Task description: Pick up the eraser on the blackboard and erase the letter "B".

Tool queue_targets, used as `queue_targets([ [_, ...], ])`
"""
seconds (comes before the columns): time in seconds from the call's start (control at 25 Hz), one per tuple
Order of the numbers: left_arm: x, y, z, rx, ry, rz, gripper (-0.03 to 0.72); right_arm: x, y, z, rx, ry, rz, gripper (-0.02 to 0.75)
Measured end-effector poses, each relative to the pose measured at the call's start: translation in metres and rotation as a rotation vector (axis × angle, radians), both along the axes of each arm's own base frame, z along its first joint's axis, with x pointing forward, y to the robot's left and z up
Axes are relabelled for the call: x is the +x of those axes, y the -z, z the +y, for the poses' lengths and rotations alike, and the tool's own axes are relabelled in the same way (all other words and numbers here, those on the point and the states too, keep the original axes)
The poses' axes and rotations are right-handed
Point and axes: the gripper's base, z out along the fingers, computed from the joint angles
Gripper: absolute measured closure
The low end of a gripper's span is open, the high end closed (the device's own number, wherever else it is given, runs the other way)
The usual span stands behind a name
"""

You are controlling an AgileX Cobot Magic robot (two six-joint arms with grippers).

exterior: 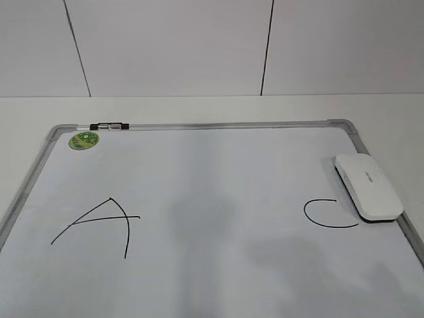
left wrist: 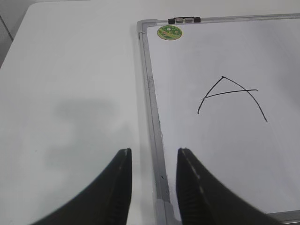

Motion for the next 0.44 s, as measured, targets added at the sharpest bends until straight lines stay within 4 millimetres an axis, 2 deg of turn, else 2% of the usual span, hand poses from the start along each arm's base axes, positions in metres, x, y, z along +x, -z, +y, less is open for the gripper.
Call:
queue_targets([
  [0.44, 0.0001, -0.0001, 0.0, 0.0, 0.0, -0.002, 0.452, 0.0, 0.0, 0.0001, 0.001, -0.001, 0.0, 0.166],
])
